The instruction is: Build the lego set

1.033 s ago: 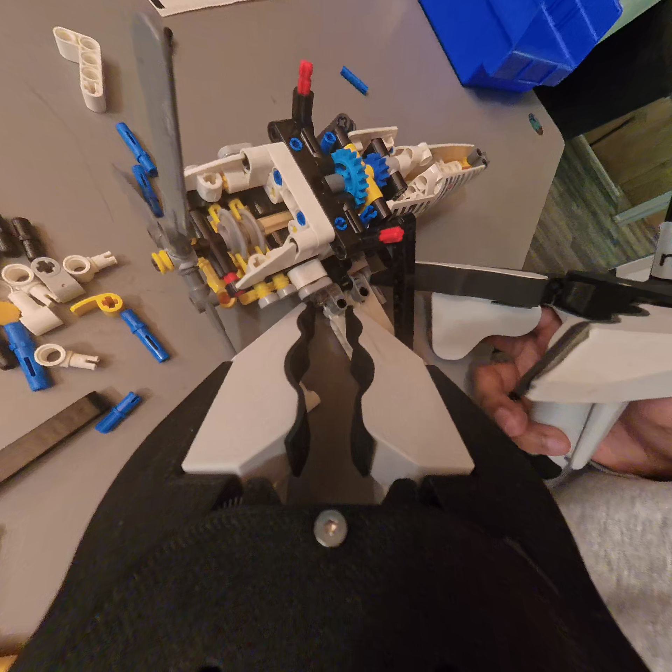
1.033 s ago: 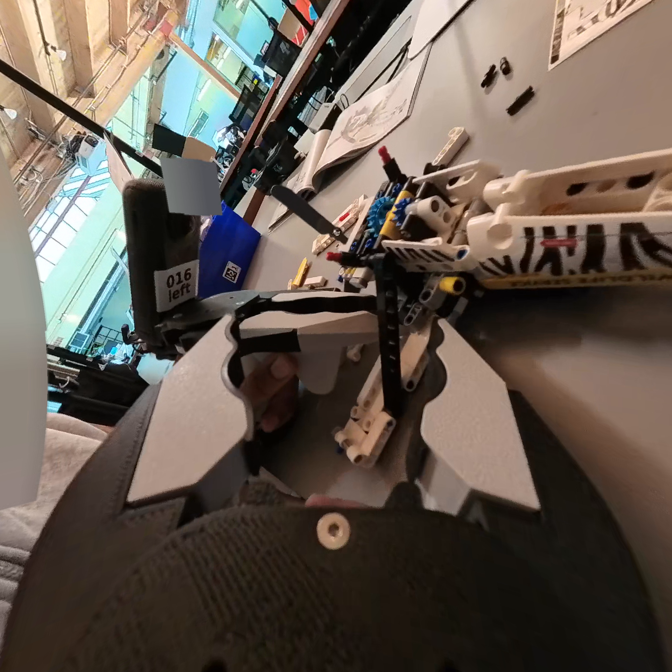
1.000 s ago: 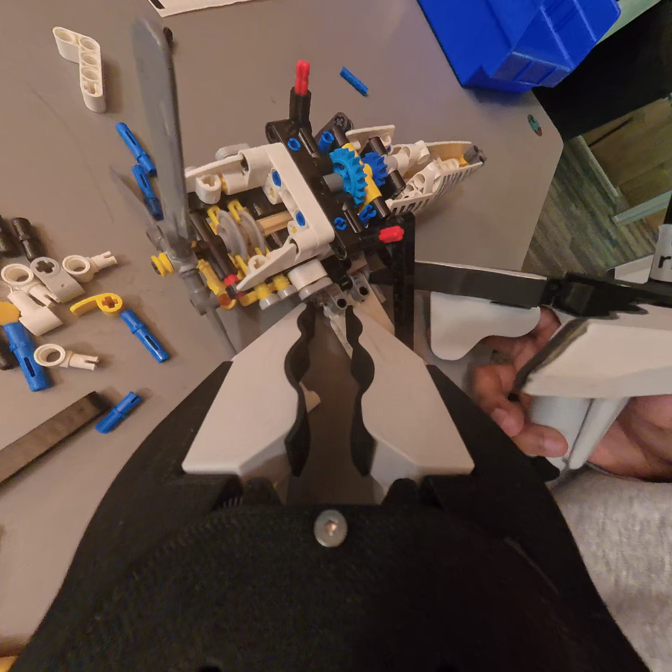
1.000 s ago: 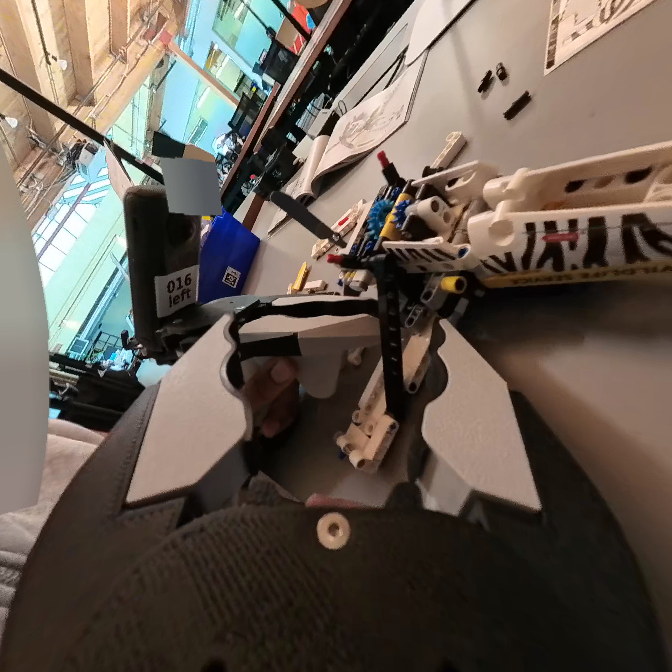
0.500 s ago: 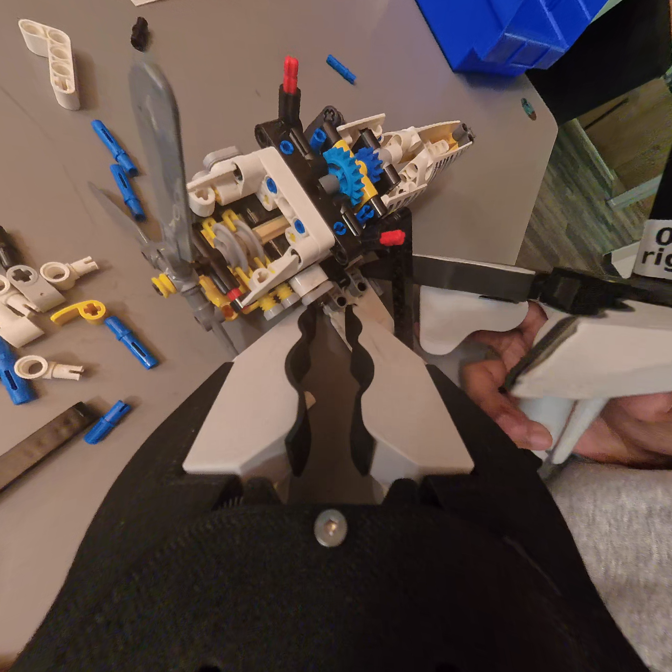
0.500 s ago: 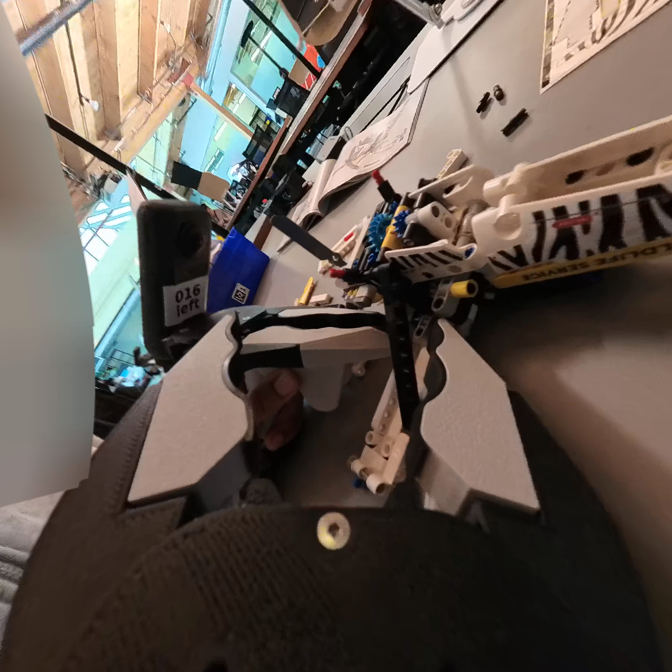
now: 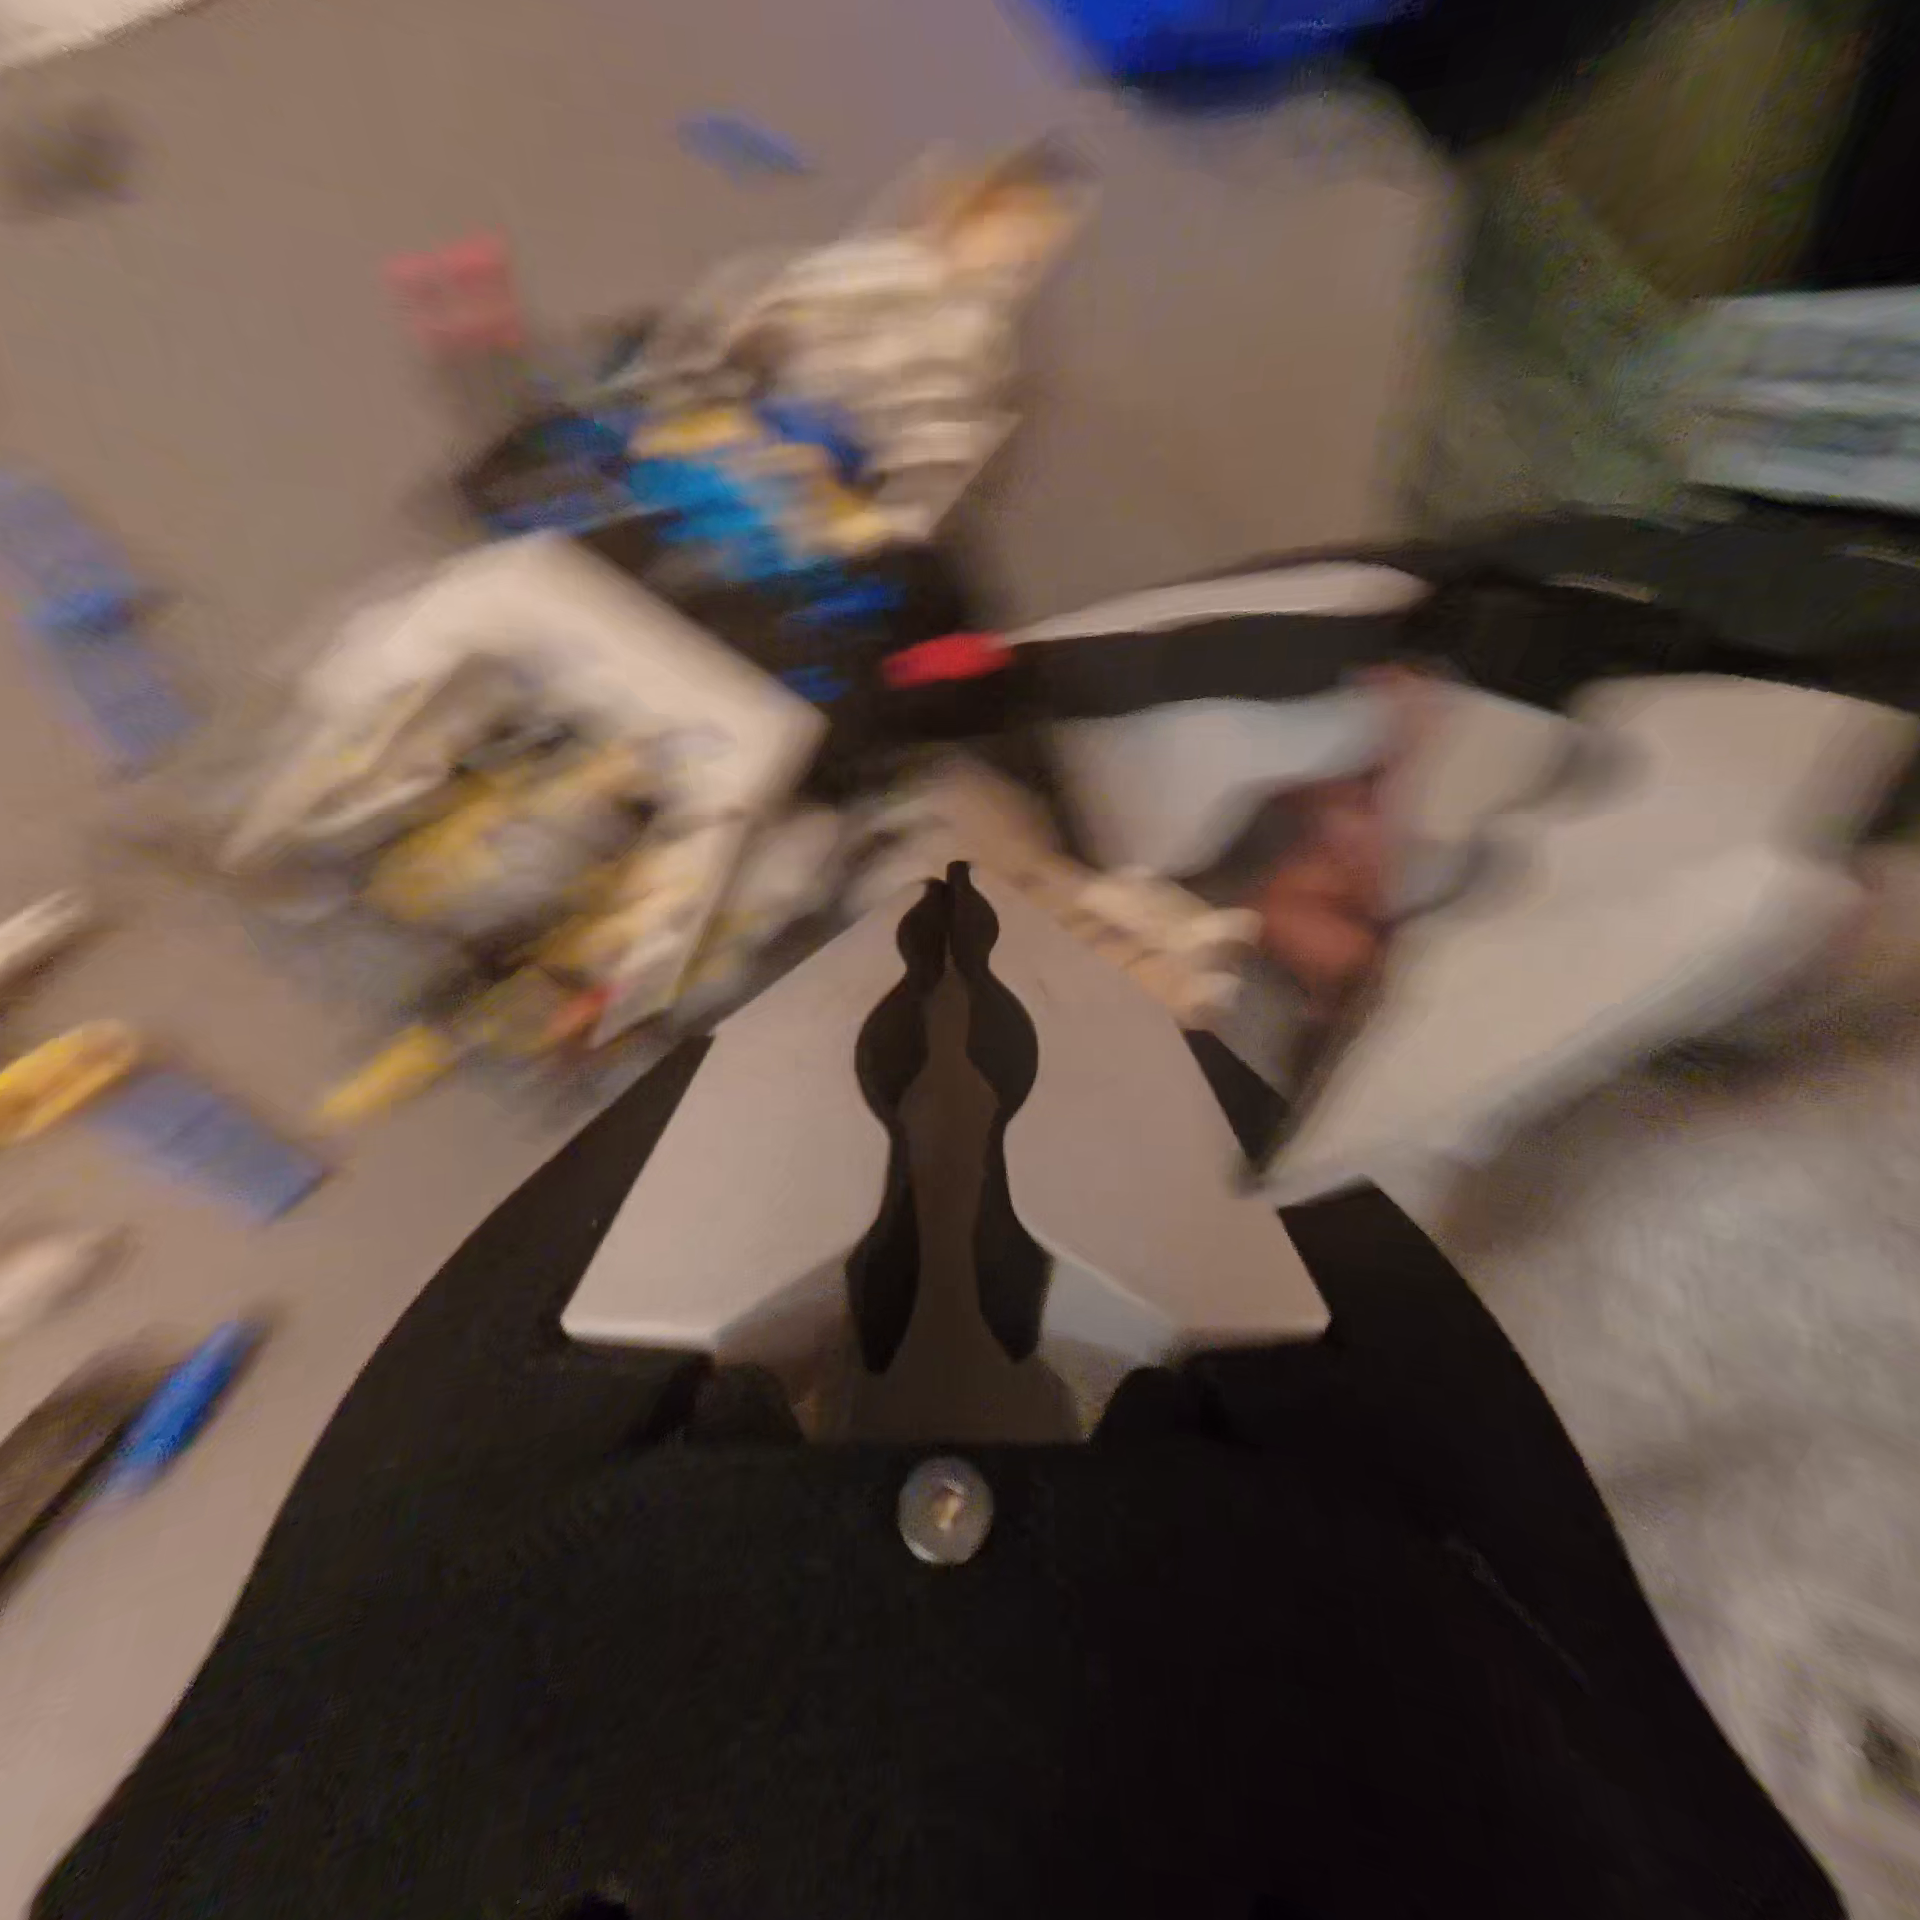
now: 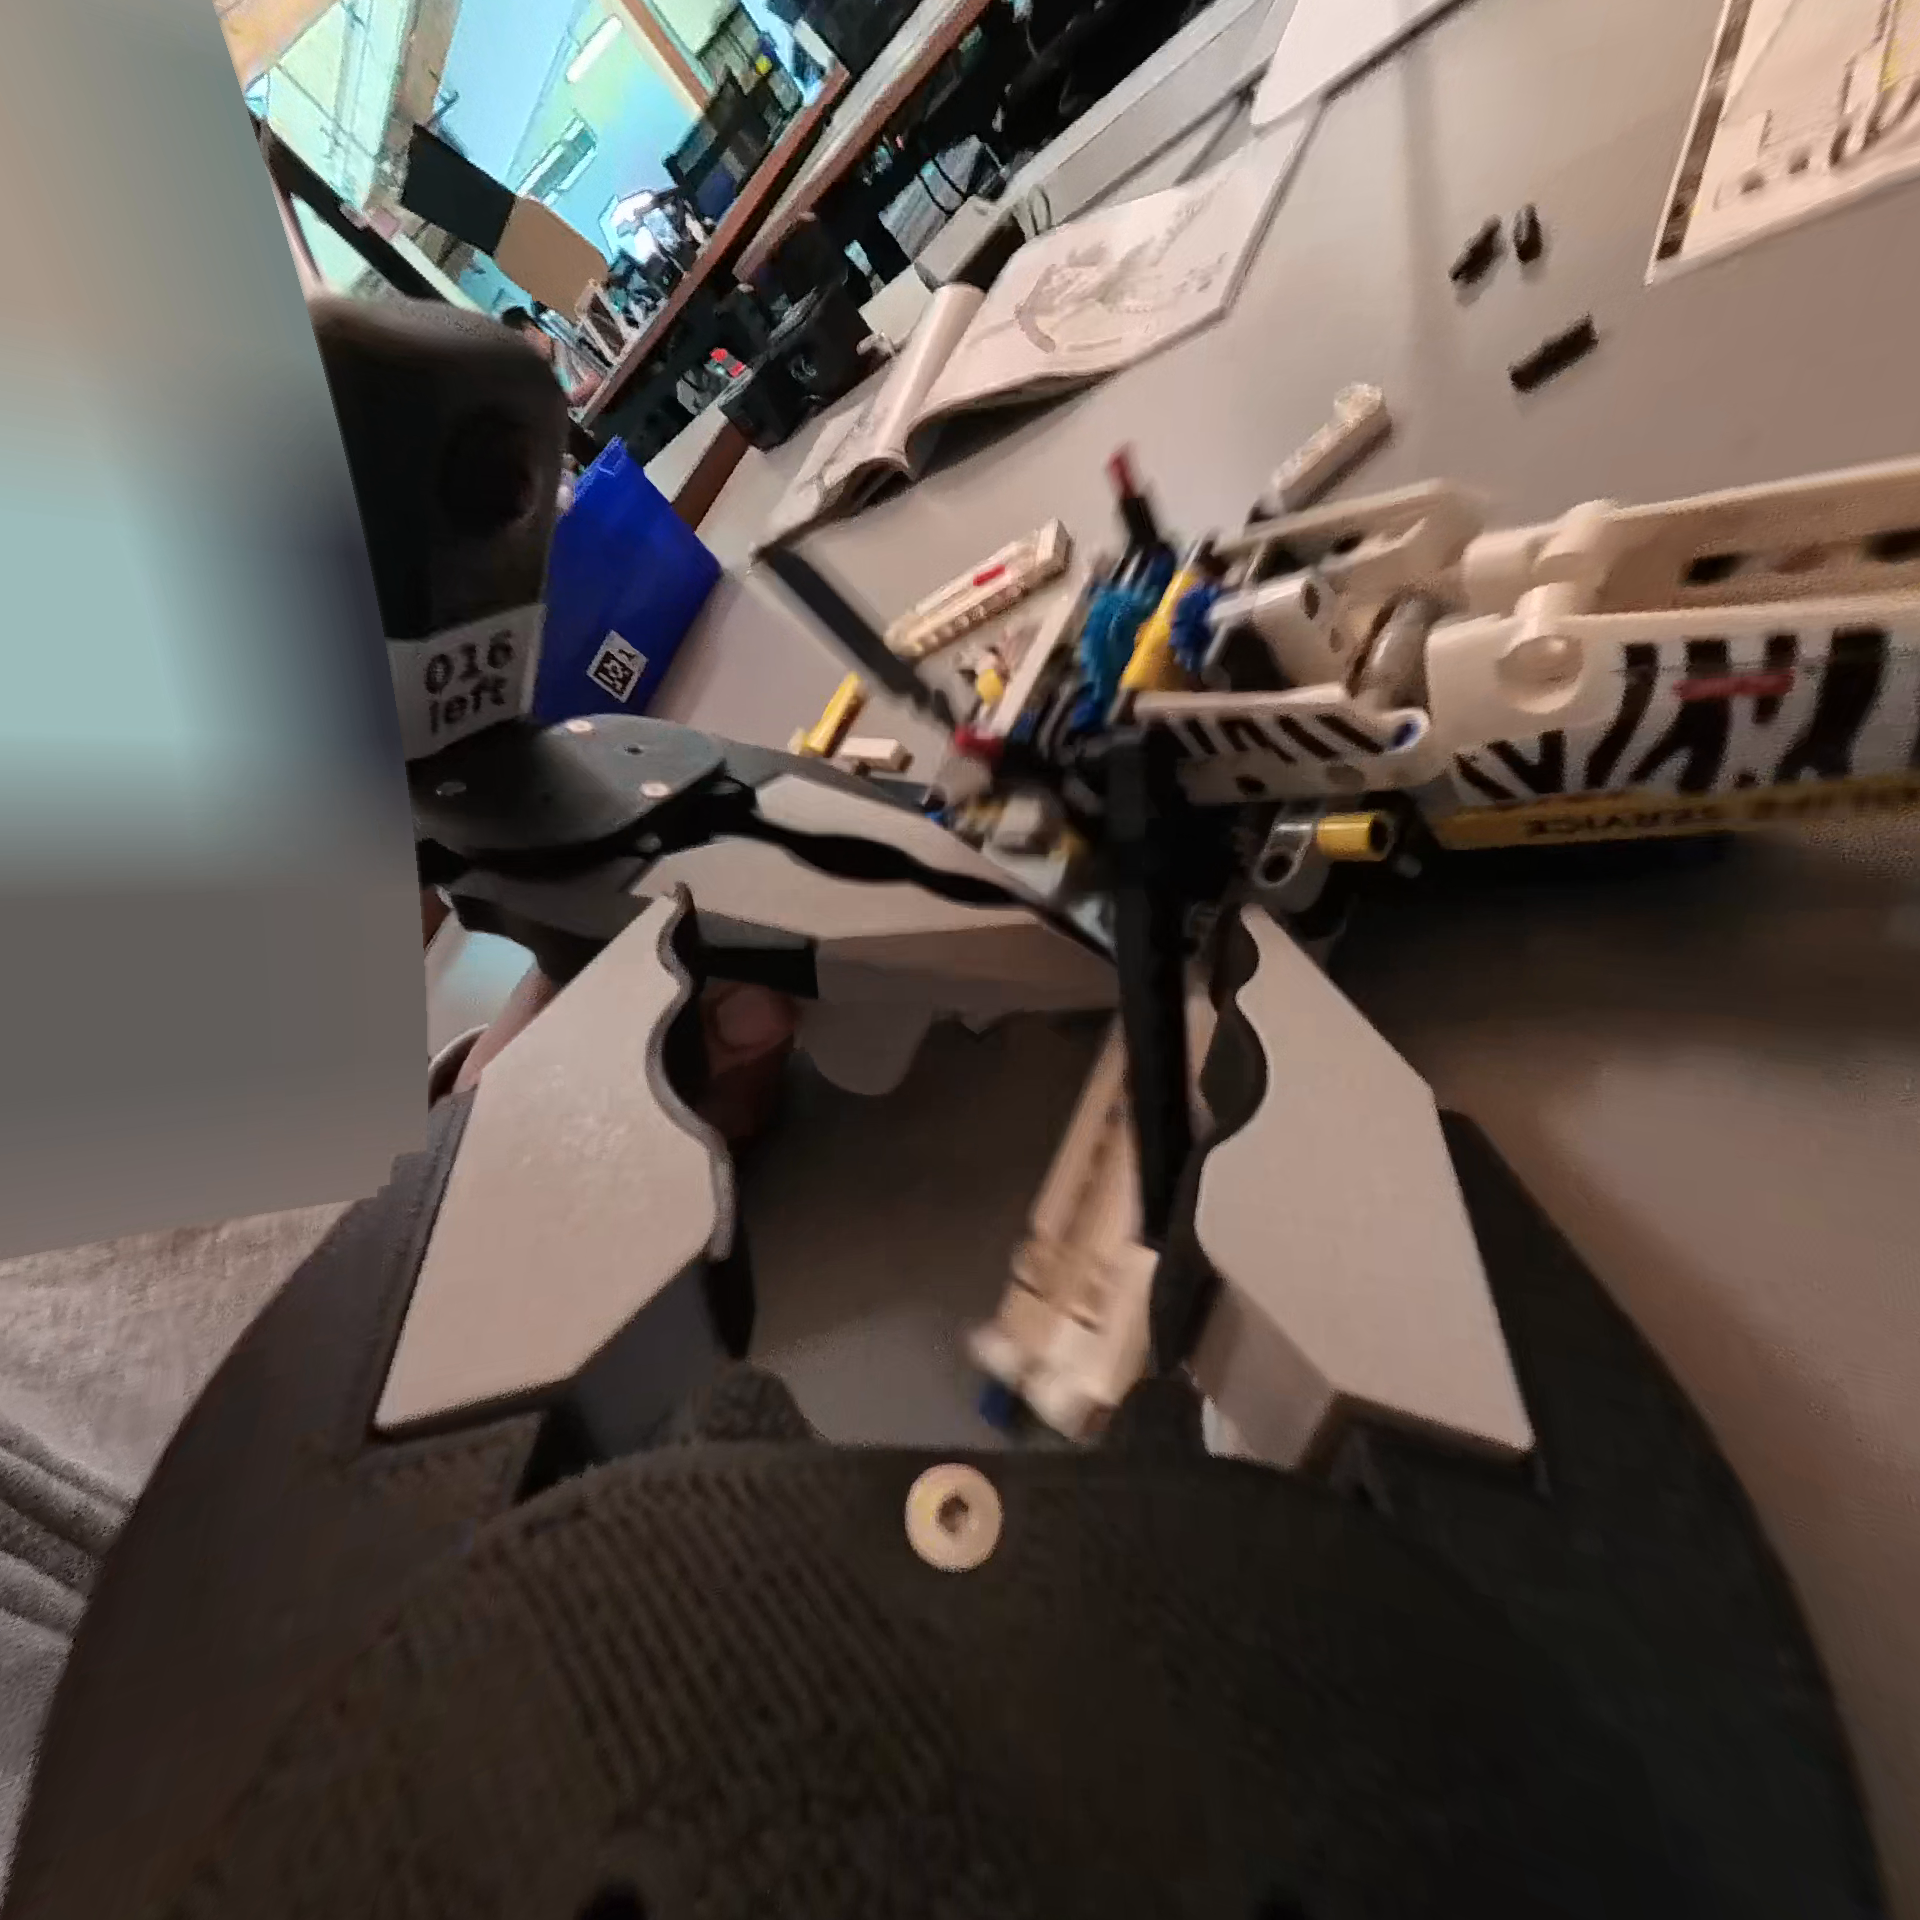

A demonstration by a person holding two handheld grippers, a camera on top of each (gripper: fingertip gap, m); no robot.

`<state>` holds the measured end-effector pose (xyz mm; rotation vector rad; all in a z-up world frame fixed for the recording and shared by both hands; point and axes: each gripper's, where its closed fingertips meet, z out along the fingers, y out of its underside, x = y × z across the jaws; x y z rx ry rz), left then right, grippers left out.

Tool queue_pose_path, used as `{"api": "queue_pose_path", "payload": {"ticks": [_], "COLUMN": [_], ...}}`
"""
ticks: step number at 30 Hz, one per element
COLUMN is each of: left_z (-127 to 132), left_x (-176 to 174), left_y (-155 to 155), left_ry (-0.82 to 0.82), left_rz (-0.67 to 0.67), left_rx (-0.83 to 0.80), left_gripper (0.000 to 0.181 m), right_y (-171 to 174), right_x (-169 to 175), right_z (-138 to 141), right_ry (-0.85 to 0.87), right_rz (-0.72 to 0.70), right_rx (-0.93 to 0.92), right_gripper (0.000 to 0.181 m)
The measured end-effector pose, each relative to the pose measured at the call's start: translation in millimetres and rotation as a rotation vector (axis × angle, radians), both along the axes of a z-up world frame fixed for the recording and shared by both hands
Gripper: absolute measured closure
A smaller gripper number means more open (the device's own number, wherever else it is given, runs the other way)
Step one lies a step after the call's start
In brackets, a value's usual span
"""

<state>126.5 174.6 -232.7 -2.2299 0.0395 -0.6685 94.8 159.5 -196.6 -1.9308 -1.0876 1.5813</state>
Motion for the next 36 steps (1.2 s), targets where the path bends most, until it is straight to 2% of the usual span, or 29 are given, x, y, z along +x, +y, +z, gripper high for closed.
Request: {"api": "queue_pose_path", "payload": {"ticks": [1, 3, 5, 9, 14, 18, 19, 20, 25, 32, 36], "left_z": [4.0, 0.0, 1.8, 1.2, -1.2, -5.8, -5.0, -4.4, 0.8, -0.9, -4.9], "left_x": [15.9, 9.3, 6.8, 0.2, -19.4, -39.4, -41.4, -42.0, -33.9, -33.9, -35.3], "left_y": [-0.8, 1.2, 4.4, -0.5, -9.6, -13.8, -14.3, -14.2, -9.5, -9.0, -10.6], "left_ry": [-0.049, 0.087, 0.022, -0.033, 0.14, 0.216, 0.208, 0.189, 0.075, 0.123, 0.209], "left_rz": [-0.048, -0.017, 0.028, 0.08, 0.208, 0.383, 0.411, 0.431, 0.435, 0.43, 0.394], "left_rx": [0.012, 0.02, 0.014, 0.0, 0.008, -0.03, -0.027, -0.026, 0.007, -0.004, -0.026], "left_gripper": [0.181, 0.181, 0.181, 0.181, 0.181, 0.181, 0.177, 0.161, 0.141, 0.143, 0.151], "right_y": [-6.3, -12.4, -8.8, -5.8, -6.4, -9.5, -12.5, -15.2, -22.3, -22.2, -20.7], "right_x": [-1.7, -6.3, -9.3, -5.1, -1.8, -8.5, -9.7, -10.9, -13.7, -14.1, -14.5], "right_z": [2.2, 2.0, 1.6, -2.7, -5.3, -5.6, -4.2, -2.8, 3.0, 3.5, 1.2], "right_ry": [0.006, -0.01, -0.045, -0.054, -0.058, -0.042, -0.028, -0.012, 0.038, 0.036, 0.016], "right_rz": [0.049, 0.131, 0.166, 0.173, 0.196, 0.145, 0.133, 0.125, 0.132, 0.165, 0.202], "right_rx": [-0.031, -0.051, -0.066, -0.052, 0.023, 0.07, 0.05, 0.03, -0.018, 0.003, 0.022], "right_gripper": [0.081, 0.077, 0.076, 0.087, 0.081, 0.08, 0.083, 0.081, 0.073, 0.071, 0.069]}}
